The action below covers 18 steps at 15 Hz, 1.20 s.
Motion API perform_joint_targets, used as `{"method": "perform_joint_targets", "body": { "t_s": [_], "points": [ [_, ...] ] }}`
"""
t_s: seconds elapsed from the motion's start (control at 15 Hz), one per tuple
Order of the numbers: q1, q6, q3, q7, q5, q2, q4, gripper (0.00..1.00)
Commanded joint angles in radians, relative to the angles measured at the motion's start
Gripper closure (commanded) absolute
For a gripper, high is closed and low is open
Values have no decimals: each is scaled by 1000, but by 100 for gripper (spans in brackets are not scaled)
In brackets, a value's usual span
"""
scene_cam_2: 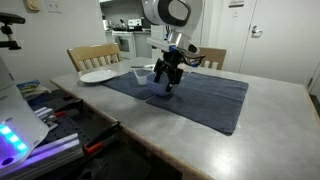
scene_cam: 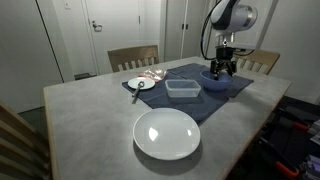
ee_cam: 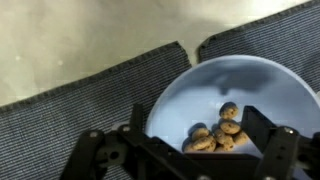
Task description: Pour the things in the bowl in the lunch box
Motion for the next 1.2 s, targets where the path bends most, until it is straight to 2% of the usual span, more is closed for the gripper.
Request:
{"method": "perform_joint_targets", "body": {
  "t_s": [0.0, 0.13, 0.2, 0.27, 0.93, 1.13],
  "points": [
    [-13, 31, 6, -5, 16, 45, 35, 0],
    [-16, 43, 5, -1, 15, 57, 43, 0],
    [-18, 51, 5, -1, 15, 64, 47, 9],
    [-20, 57, 5, -1, 15, 68, 49, 27],
    [-44, 75, 0, -1, 21, 67, 52, 98],
    [-41, 76, -4, 2, 22, 54, 51, 96]
  ]
}}
